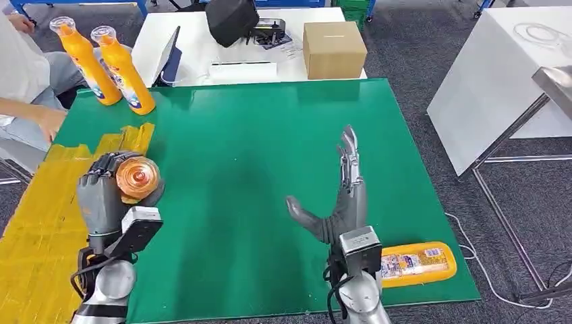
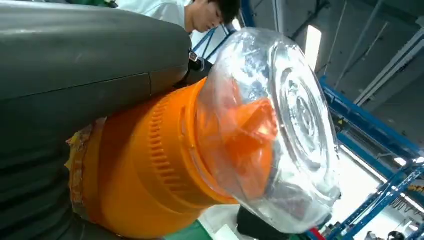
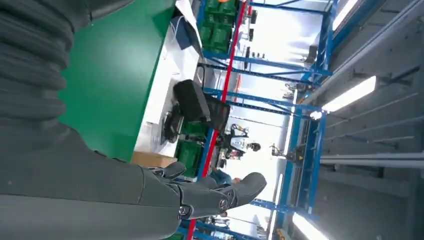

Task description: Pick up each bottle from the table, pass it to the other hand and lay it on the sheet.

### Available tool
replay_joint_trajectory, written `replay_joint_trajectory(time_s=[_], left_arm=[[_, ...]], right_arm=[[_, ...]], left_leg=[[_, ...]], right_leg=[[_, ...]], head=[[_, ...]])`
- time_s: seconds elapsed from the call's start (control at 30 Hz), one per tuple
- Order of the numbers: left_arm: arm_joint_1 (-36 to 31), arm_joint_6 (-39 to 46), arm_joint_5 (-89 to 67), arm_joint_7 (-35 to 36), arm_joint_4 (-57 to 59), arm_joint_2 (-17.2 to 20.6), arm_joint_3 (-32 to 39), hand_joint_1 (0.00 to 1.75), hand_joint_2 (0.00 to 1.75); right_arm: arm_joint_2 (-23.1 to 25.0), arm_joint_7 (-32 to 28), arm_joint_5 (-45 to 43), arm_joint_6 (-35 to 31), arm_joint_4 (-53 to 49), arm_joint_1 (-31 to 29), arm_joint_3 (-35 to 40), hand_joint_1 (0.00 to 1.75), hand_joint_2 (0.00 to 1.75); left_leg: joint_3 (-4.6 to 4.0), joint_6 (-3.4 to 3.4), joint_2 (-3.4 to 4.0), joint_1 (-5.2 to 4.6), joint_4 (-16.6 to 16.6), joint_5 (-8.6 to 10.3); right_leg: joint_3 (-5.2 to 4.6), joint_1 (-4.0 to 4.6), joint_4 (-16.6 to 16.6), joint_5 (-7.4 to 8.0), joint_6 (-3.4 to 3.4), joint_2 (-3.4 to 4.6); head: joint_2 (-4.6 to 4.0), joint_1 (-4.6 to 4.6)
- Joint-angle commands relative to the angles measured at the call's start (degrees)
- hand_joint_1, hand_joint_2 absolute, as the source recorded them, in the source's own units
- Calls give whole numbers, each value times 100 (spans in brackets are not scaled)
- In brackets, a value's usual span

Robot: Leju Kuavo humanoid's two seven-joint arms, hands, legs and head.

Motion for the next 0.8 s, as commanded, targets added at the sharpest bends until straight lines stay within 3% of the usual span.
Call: replay_joint_trajectory(time_s=[0.03,0.1,0.2,0.4,0.7,0.73,0.8], left_arm=[[-101,29,-23,20,86,113,83,175,175],[-101,29,-23,20,86,113,83,175,175],[-156,558,-1360,350,391,229,29,175,175],[-550,1104,-4017,1764,2070,673,-394,175,175],[-682,1088,-4001,2026,3181,1109,-362,175,175],[-677,695,-4146,2237,3376,1389,-647,175,175],[-806,1104,-4146,2540,4062,1501,-935,175,175]], right_arm=[[-175,27,-22,-15,-57,-54,-169,0,175],[-175,27,-22,-15,-57,-54,-169,0,175],[-211,7,-76,-110,-48,-78,-195,0,175],[-341,-5,-118,-258,79,-107,-147,0,175],[-432,-44,-88,-335,214,-127,-134,0,175],[-488,-50,-60,-281,248,-160,-103,0,175],[-476,-89,-47,-279,447,-269,-113,0,175]], left_leg=[[6,-1,2,4,-3,-1],[18,-3,3,9,-2,-7],[27,-4,7,14,1,-14],[21,-2,-11,-1,-14,5],[42,-7,6,14,-15,-2],[23,-3,8,4,-10,-1],[48,-5,18,13,-15,-8]], right_leg=[[9,5,-6,-1,-5,-3],[23,11,-10,-5,-10,-5],[34,17,-11,-8,-14,-5],[22,0,-13,0,-6,-16],[46,18,-24,1,-18,-7],[21,6,-13,0,-7,-2],[49,16,-24,-3,-16,1]], head=[[0,0],[0,-2],[0,0],[0,0],[0,-2],[0,0],[0,0]])
